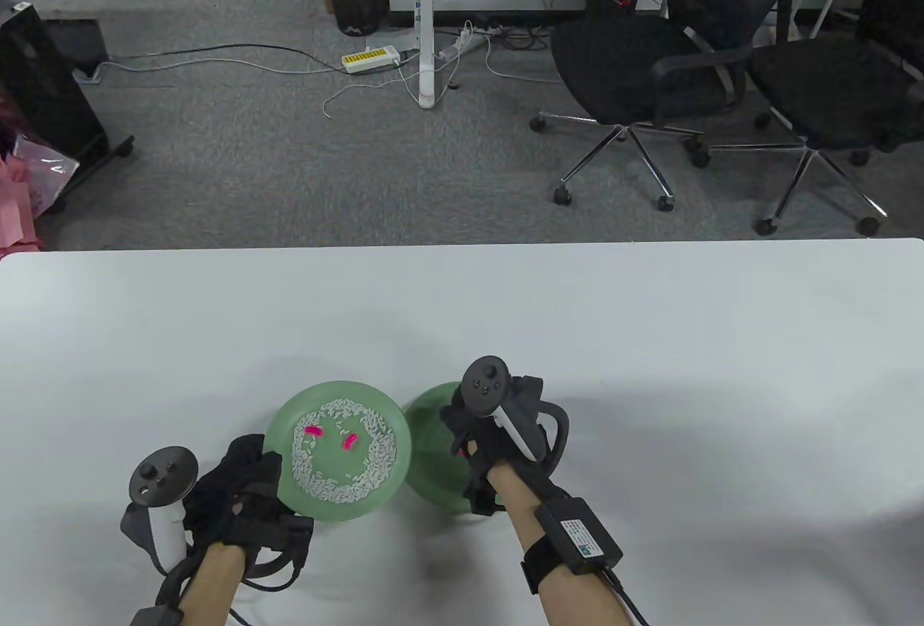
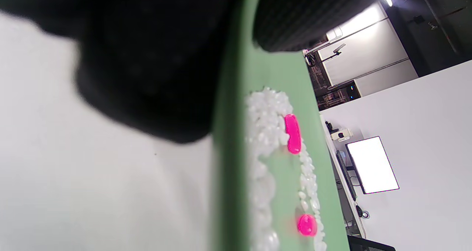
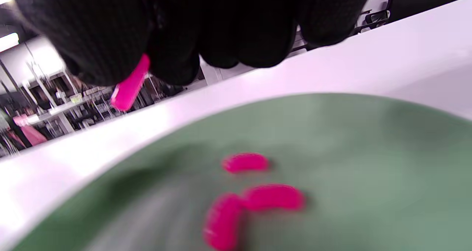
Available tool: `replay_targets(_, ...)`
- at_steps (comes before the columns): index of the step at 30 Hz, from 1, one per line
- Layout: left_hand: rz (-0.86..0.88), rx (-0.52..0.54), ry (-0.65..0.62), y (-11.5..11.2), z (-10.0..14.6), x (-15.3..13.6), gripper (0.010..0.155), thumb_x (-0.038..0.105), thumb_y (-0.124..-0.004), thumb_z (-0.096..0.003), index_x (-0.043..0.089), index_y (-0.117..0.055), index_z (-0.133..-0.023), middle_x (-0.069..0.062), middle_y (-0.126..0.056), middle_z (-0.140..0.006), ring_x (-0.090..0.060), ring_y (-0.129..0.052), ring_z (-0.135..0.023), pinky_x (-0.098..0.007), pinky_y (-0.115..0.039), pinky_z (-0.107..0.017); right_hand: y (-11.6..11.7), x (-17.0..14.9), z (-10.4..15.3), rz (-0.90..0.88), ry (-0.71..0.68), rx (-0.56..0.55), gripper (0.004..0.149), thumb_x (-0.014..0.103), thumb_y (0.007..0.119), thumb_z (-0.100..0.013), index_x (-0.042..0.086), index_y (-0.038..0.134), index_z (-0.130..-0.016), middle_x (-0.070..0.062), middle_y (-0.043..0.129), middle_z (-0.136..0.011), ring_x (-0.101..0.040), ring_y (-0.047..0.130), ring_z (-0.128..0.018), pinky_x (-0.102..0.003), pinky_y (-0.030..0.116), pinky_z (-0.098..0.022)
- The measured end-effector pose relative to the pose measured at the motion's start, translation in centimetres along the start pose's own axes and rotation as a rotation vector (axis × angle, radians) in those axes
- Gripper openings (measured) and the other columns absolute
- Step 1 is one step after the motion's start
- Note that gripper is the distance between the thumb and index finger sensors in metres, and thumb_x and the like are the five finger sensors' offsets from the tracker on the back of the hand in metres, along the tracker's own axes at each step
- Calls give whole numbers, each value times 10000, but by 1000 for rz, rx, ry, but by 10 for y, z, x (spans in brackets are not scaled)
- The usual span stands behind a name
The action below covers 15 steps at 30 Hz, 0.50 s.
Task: Pick gummy candy with hand pinch into plate
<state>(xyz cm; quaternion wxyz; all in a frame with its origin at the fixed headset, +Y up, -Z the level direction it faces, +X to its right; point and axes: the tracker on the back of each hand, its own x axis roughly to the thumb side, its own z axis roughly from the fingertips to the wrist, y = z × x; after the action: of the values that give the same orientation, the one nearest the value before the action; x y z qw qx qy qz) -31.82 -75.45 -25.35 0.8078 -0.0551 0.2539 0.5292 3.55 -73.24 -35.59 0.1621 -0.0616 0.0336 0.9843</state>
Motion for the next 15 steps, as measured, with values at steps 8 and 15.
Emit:
replay_targets(8, -3, -7, 3, -1, -1, -1, 508, 310, -826, -415, 179, -806, -905, -63, -1024, -675, -263, -1099, -114, -326, -929, -98, 21, 7, -1, 169, -24, 31, 411, 437, 909, -315, 243, 980, -671, 47, 838, -868, -267, 827, -774, -528, 679, -639)
replay_targets(15, -6, -14, -1, -1, -1, -1, 507, 311, -825, -416, 180, -805, -906, -61, -1024, -675, -262, -1099, -115, -325, -930, -98, 26, 10, -2, 202, -24, 57, 441, 455, 892, -326, 245, 972, -705, 44, 820, -893, -266, 816, -783, -520, 675, -641)
